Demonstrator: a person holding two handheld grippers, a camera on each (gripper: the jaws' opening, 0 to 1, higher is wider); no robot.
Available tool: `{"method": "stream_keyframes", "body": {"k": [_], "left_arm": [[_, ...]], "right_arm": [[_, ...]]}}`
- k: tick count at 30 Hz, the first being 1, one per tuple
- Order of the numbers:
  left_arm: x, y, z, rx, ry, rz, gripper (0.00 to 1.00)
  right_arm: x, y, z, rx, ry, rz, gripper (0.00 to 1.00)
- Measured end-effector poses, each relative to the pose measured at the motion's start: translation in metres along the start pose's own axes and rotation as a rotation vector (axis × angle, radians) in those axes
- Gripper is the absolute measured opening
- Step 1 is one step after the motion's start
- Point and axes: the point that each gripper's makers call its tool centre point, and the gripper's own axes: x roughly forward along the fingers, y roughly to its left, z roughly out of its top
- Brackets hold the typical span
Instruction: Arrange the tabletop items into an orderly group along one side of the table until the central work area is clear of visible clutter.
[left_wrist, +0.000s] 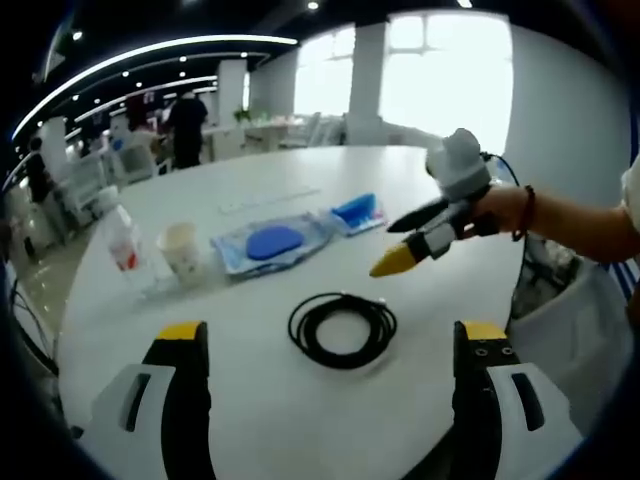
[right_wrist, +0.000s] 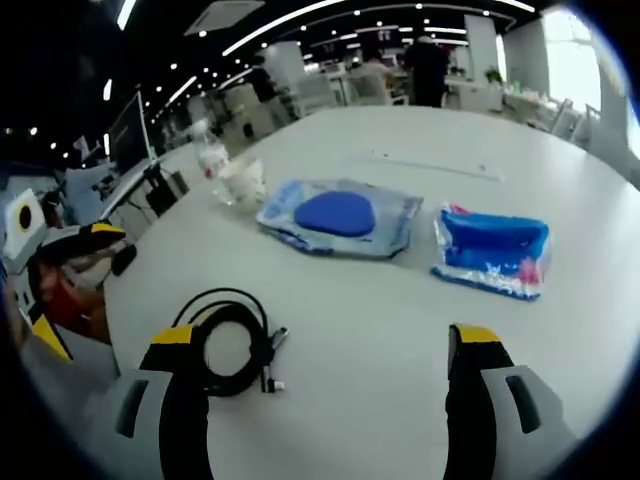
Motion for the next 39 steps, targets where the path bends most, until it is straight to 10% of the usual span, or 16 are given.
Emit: {"method": "stream_keyframes", "body": {"k": [19, 39], "left_arm": [[-0.002, 0.002, 0.003, -0.03, -0.023, 0.004, 0.99], [-0.004, 0.008, 0.001, -0.027, -0.013, 0.027, 0.99]], "right_arm": [[0.04, 0.041, -0.027, -0.128, 0.044, 0.087, 0.65], [0.048, 0.039, -0.03, -0.152, 0.104, -0.035, 0.14]]}}
